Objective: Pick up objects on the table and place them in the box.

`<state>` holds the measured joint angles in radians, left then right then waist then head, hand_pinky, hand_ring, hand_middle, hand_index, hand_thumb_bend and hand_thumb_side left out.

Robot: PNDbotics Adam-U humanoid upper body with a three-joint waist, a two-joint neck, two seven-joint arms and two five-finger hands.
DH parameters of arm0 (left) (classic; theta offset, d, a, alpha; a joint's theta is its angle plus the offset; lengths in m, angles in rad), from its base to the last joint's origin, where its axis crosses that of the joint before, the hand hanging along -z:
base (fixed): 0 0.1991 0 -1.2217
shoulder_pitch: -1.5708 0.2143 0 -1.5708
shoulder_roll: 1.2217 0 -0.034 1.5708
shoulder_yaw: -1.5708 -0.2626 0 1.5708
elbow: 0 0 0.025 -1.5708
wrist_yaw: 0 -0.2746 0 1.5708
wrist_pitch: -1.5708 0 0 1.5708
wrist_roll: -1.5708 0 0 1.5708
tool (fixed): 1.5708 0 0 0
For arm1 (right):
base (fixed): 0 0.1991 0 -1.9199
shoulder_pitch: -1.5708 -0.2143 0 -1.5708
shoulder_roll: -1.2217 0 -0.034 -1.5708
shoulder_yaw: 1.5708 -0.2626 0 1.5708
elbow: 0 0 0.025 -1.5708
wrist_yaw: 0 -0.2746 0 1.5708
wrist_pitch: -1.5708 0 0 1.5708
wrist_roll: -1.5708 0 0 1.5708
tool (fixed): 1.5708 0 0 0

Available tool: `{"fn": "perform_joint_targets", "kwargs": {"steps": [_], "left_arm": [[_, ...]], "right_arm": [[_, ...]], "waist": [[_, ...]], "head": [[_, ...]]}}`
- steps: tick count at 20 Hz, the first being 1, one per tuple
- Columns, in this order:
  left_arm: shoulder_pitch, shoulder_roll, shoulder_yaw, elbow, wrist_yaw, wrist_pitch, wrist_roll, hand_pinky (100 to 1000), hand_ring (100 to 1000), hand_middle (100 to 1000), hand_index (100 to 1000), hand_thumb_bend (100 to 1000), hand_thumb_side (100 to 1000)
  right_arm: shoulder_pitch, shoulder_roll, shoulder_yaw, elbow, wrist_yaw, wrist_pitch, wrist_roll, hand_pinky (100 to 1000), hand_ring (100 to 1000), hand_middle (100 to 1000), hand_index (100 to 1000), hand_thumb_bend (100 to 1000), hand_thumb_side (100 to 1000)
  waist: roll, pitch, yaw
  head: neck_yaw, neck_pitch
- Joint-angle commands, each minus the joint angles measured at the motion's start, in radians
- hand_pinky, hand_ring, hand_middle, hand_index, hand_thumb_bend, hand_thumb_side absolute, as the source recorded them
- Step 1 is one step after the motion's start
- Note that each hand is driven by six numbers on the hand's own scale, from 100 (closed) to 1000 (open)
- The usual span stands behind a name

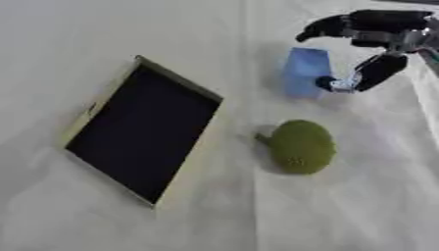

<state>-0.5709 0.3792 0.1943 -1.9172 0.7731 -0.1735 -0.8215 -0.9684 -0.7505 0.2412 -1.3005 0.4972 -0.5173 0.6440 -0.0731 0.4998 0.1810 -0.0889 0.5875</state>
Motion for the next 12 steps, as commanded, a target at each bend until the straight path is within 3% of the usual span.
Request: {"fn": "perform_joint_targets", "kwargs": {"steps": [1,12], "left_arm": [[-0.008,0.025,0.011,-0.009,-0.002,0.001,-0.003,899,899,960,876,100,672],[-0.007,0.025,0.012,-0.009,-0.003,0.004,-0.008,901,901,958,875,100,672]], "right_arm": [[-0.018,-0.02,-0.013,0.003,0.011,-0.028,0.02,1000,1000,889,1000,236,541],[-0.023,-0.006,-0.028,0.03,0.012,-0.01,0.032,1000,1000,872,1000,201,571]], "waist": [[0.003,-0.023,0.001],[0.002,-0.02,0.002]], "head": [[0.002,-0.013],[0.0,-0.015]]}}
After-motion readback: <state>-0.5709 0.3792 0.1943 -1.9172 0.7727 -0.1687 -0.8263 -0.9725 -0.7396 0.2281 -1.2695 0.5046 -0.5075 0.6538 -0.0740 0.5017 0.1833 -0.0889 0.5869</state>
